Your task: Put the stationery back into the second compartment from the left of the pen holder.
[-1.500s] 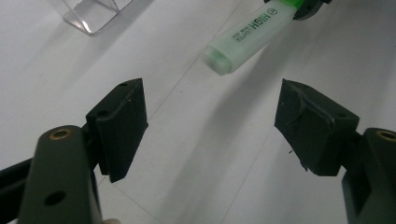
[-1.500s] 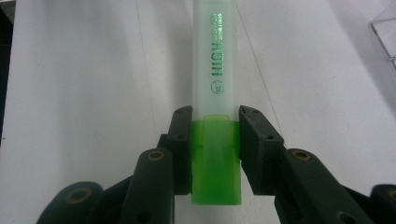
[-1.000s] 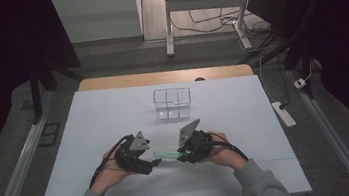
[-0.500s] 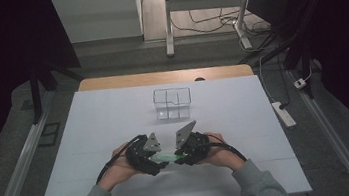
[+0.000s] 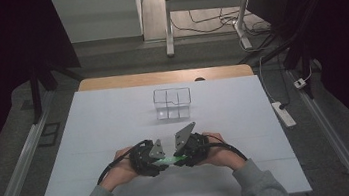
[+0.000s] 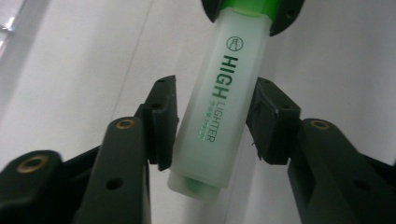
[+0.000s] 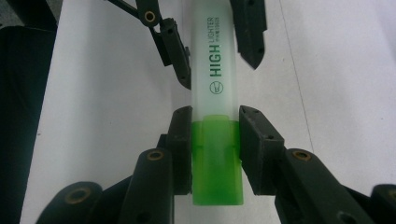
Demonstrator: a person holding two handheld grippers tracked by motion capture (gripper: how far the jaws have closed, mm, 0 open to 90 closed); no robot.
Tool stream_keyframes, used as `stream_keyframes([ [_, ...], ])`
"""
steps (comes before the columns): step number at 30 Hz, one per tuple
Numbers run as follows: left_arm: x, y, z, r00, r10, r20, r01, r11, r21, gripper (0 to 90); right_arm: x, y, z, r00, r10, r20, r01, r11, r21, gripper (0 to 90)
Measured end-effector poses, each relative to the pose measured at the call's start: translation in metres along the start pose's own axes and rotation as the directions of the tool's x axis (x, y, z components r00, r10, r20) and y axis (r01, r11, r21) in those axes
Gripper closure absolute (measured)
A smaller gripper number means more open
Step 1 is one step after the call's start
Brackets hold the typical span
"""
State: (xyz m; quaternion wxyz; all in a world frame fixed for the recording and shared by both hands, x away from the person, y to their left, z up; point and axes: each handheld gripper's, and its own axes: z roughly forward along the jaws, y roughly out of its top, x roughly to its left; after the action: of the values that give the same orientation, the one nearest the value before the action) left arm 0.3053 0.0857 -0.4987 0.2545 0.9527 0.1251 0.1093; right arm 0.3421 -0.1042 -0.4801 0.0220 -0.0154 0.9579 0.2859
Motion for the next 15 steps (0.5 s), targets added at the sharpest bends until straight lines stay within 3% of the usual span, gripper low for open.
stream_keyframes([
  [5, -0.001, 0.000, 0.001, 1.0000, 0.000, 0.006, 0.000, 0.9999, -0.012, 63.9, -0.004, -0.001, -0.005, 0.9985, 0.042, 0.035, -0.041, 0.998, -0.048, 61.0],
  [10, 0.003, -0.004, -0.003, 0.9991, -0.038, -0.019, 0.038, 0.9986, -0.036, 64.4, -0.007, -0.002, -0.008, 0.9913, 0.097, 0.089, -0.088, 0.991, -0.098, 50.0],
  [11, 0.004, -0.005, -0.004, 0.9986, -0.047, -0.026, 0.046, 0.9981, -0.042, 64.4, -0.008, -0.003, -0.012, 0.9834, 0.139, 0.116, -0.123, 0.982, -0.141, 46.0],
  [12, 0.005, -0.005, -0.005, 0.9979, -0.055, -0.034, 0.053, 0.9975, -0.046, 64.4, -0.008, -0.003, -0.012, 0.9834, 0.139, 0.116, -0.123, 0.982, -0.141, 46.0],
  [15, 0.008, -0.008, -0.007, 0.9957, -0.080, -0.045, 0.077, 0.9949, -0.065, 64.4, -0.011, -0.005, -0.019, 0.9683, 0.206, 0.141, -0.173, 0.961, -0.217, 43.9],
])
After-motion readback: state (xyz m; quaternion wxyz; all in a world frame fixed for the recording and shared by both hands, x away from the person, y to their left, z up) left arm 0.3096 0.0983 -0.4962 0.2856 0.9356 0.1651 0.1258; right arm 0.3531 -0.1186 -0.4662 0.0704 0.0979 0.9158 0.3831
